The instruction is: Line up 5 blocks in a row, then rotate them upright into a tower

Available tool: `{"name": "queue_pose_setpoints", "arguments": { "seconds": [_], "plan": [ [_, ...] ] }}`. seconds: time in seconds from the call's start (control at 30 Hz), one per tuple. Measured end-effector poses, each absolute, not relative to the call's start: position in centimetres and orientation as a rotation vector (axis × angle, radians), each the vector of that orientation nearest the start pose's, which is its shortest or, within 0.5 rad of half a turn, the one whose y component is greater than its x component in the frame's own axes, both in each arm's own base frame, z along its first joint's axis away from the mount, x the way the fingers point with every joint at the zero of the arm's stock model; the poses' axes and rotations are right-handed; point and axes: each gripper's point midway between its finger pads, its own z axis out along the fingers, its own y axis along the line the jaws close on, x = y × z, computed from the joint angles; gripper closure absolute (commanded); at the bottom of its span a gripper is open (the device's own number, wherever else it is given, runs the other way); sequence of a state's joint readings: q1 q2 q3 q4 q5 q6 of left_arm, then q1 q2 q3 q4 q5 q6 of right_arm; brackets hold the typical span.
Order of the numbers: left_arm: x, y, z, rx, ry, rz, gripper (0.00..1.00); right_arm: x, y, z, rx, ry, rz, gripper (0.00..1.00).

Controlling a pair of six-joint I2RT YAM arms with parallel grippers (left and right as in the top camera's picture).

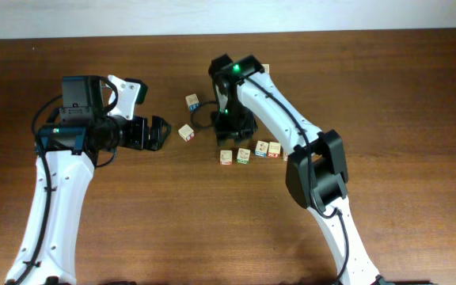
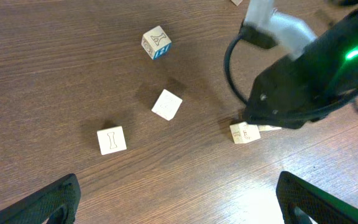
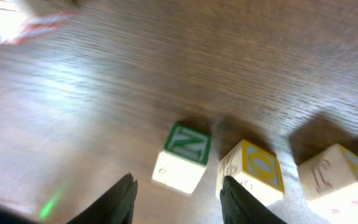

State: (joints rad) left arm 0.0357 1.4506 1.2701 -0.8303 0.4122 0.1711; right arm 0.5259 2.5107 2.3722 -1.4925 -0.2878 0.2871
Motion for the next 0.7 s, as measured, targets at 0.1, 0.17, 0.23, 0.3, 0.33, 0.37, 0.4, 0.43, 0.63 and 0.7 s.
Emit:
{"name": "queue_pose_setpoints", "arguments": {
  "seconds": [0.1,0.17,0.23,0.3,0.33,0.37,0.4,0.43,0.63,0.7],
  "plan": [
    [36.5,-5.6,19.5,0.32,2.495,-0.448,0.01,39.0,28.2,10.0,-0.395,3.189,0.434,0.55],
    [36.5,-5.6,19.4,0.32,2.495,-0.448,0.01,39.4,28.3,13.1,-0.399,3.125,0.464,0.48],
    [36.5,-5.6,19.4,0.32,2.496,-0.448,0.01,40.2,28.4,16.5,-0.407,3.026,0.509,0.43],
    [36.5,-5.6,19.5,0.32,2.495,-0.447,0.01,41.3,27.8,21.0,-0.401,2.88,0.572,0.42],
    [36.5,-5.6,19.5,0.321,2.494,-0.447,0.01,41.6,27.1,23.5,-0.386,2.812,0.592,0.42],
    [36.6,-5.6,19.5,0.321,2.489,-0.446,0.01,41.7,26.5,25.0,-0.373,2.772,0.602,0.42],
    [36.9,-5.6,19.7,0.323,2.478,-0.442,0.01,41.6,25.6,27.1,-0.356,2.725,0.61,0.42],
    [37.0,-5.6,19.8,0.324,2.47,-0.44,0.01,41.3,24.2,29.8,-0.332,2.659,0.619,0.41],
    [37.5,-5.6,20.1,0.328,2.448,-0.433,0.01,37.5,18.3,40.9,-0.308,2.373,0.582,0.38],
    [37.8,-5.6,20.4,0.333,2.428,-0.434,0.01,35.8,17.1,42.8,-0.308,2.329,0.546,0.39]
  ]
}}
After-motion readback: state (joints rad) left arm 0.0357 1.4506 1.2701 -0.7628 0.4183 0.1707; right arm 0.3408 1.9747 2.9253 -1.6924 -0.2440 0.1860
